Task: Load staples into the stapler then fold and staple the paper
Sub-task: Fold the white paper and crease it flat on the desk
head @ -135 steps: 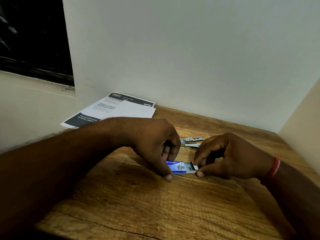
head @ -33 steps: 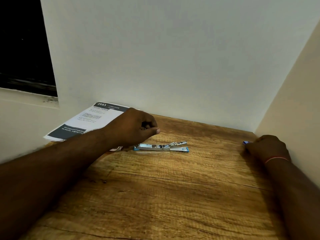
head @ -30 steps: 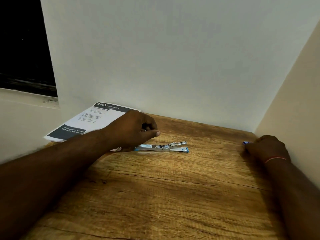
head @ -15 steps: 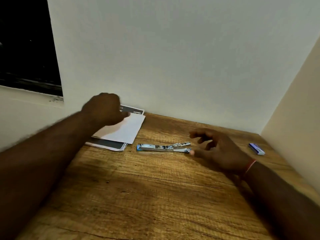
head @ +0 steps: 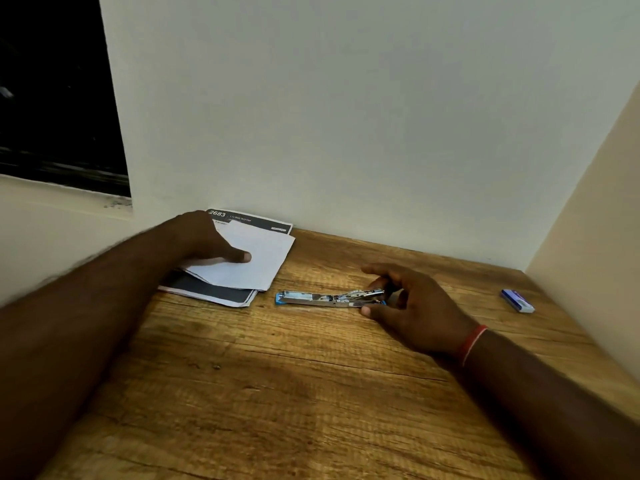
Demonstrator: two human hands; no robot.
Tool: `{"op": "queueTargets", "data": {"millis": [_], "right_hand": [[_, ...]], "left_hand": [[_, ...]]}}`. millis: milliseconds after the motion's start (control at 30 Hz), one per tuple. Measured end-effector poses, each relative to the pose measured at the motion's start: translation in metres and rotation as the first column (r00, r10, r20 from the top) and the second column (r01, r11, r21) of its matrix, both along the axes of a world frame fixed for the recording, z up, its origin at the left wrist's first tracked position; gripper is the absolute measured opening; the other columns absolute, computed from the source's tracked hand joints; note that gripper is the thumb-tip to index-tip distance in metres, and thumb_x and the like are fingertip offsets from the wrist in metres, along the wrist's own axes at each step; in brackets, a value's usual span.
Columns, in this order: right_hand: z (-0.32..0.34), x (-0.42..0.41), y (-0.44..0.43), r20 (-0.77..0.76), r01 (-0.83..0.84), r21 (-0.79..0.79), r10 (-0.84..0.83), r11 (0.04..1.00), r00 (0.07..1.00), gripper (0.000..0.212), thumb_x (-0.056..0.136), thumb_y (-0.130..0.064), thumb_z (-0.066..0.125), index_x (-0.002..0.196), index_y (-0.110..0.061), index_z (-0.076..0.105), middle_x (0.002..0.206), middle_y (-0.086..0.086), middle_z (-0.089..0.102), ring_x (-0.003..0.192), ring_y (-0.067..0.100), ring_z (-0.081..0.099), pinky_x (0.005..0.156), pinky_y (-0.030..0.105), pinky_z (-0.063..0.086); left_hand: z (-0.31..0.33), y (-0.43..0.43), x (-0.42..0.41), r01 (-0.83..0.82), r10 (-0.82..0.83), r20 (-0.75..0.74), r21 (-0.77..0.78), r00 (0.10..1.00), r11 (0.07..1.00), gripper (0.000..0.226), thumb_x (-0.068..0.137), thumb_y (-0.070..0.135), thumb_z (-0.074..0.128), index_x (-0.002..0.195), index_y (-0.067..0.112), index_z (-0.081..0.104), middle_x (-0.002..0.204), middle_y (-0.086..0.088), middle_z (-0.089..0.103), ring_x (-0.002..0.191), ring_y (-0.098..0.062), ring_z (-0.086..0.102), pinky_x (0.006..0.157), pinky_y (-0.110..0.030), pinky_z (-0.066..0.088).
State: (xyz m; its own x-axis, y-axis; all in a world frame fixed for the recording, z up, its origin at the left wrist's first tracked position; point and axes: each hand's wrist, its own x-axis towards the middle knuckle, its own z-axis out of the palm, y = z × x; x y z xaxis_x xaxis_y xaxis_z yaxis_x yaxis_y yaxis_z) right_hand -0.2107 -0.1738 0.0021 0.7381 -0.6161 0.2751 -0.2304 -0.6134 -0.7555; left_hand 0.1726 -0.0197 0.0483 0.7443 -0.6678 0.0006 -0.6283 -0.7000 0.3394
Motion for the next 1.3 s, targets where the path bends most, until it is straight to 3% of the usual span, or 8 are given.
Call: {"op": "queueTargets", "data": {"millis": [100, 200, 500, 667, 800, 1067, 1200, 1300], "right_hand": [[0.001, 0.001, -0.004, -0.018, -0.02, -0.018, 0.02, 1.0, 1.0, 0.061, 0.093, -0.02, 0.092, 0.143, -0.047, 0.069, 0.113, -0.01, 0.081, 0.088, 0.009, 0.079, 0.077, 0.027, 0.06], [0.004, -0.005, -0.011, -0.063, -0.006, -0.094, 0.0, 0.996, 0.998, 0.058, 0.095, -0.021, 0.091, 0.144, -0.046, 0.07, 0.112, -0.014, 0.08, 0.092, 0.006, 0.078, 0.083, 0.029, 0.062], [0.021, -0.027, -0.026, -0.138, 0.094, -0.237, -0.13, 0.967, 0.982, 0.056, 0.094, -0.032, 0.091, 0.144, -0.043, 0.069, 0.118, -0.018, 0.075, 0.107, -0.007, 0.069, 0.094, 0.024, 0.057], [0.037, -0.017, -0.004, 0.277, 0.233, -0.072, -0.205, 0.97, 0.939, 0.032, 0.092, -0.03, 0.091, 0.123, -0.031, 0.084, 0.099, -0.003, 0.082, 0.093, 0.01, 0.075, 0.08, 0.02, 0.061], [0.039, -0.003, 0.028, 0.483, 0.033, 0.251, -0.155, 0.967, 0.862, 0.011, 0.096, -0.028, 0.087, 0.107, -0.025, 0.09, 0.076, 0.011, 0.068, 0.062, 0.007, 0.064, 0.056, 0.018, 0.053], [0.042, -0.005, 0.034, 0.508, 0.006, 0.395, -0.223, 0.919, 0.832, 0.021, 0.099, -0.03, 0.083, 0.103, -0.01, 0.087, 0.072, 0.006, 0.071, 0.052, 0.011, 0.054, 0.044, 0.024, 0.041], [0.049, -0.01, 0.032, 0.55, -0.022, 0.461, -0.266, 0.887, 0.792, 0.019, 0.103, -0.022, 0.08, 0.109, -0.005, 0.084, 0.076, 0.013, 0.074, 0.056, 0.017, 0.061, 0.046, 0.027, 0.05], [0.049, -0.009, 0.033, 0.564, -0.055, 0.477, -0.257, 0.877, 0.784, 0.019, 0.104, -0.018, 0.078, 0.11, 0.0, 0.081, 0.084, 0.016, 0.079, 0.066, 0.021, 0.073, 0.056, 0.029, 0.061]], "left_hand": [[-0.002, -0.003, -0.001, 0.047, -0.044, 0.096, -0.028, 0.994, 0.998, 0.057, 0.096, 0.064, 0.081, 0.09, 0.008, 0.068, 0.125, -0.022, 0.076, 0.109, -0.035, 0.067, 0.084, -0.037, 0.047], [-0.003, -0.003, -0.005, 0.043, -0.041, 0.015, -0.246, 0.999, 0.968, 0.044, 0.109, 0.04, 0.072, 0.08, 0.006, 0.07, 0.114, -0.025, 0.078, 0.111, -0.04, 0.07, 0.085, -0.038, 0.045], [0.001, -0.01, -0.033, -0.036, -0.218, -0.201, -0.809, 0.955, 0.587, 0.02, 0.109, 0.037, 0.073, 0.104, 0.019, 0.08, 0.094, 0.003, 0.077, 0.084, -0.019, 0.067, 0.076, -0.034, 0.049], [0.006, -0.011, -0.068, -0.054, -0.327, -0.19, -0.923, 0.926, 0.382, 0.016, 0.11, 0.033, 0.074, 0.1, 0.022, 0.08, 0.089, 0.011, 0.081, 0.075, -0.001, 0.07, 0.068, -0.022, 0.055], [0.008, -0.01, -0.101, -0.045, -0.425, -0.166, -0.958, 0.89, 0.282, 0.016, 0.112, 0.03, 0.073, 0.098, 0.024, 0.079, 0.085, 0.016, 0.081, 0.075, 0.003, 0.071, 0.065, -0.014, 0.057], [0.008, -0.002, -0.141, 0.033, -0.579, -0.116, -0.97, 0.807, 0.241, 0.014, 0.109, 0.026, 0.075, 0.099, 0.021, 0.083, 0.091, 0.011, 0.083, 0.082, 0.0, 0.074, 0.074, -0.016, 0.059], [0.012, -0.001, -0.139, 0.061, -0.589, -0.131, -0.954, 0.798, 0.294, 0.01, 0.103, 0.028, 0.082, 0.1, 0.021, 0.089, 0.096, 0.006, 0.088, 0.085, -0.003, 0.078, 0.076, -0.012, 0.058], [0.012, -0.001, -0.137, 0.081, -0.569, -0.133, -0.939, 0.811, 0.335, 0.014, 0.101, 0.034, 0.084, 0.097, 0.023, 0.09, 0.091, 0.007, 0.086, 0.063, 0.004, 0.065, 0.061, -0.008, 0.049]]}}
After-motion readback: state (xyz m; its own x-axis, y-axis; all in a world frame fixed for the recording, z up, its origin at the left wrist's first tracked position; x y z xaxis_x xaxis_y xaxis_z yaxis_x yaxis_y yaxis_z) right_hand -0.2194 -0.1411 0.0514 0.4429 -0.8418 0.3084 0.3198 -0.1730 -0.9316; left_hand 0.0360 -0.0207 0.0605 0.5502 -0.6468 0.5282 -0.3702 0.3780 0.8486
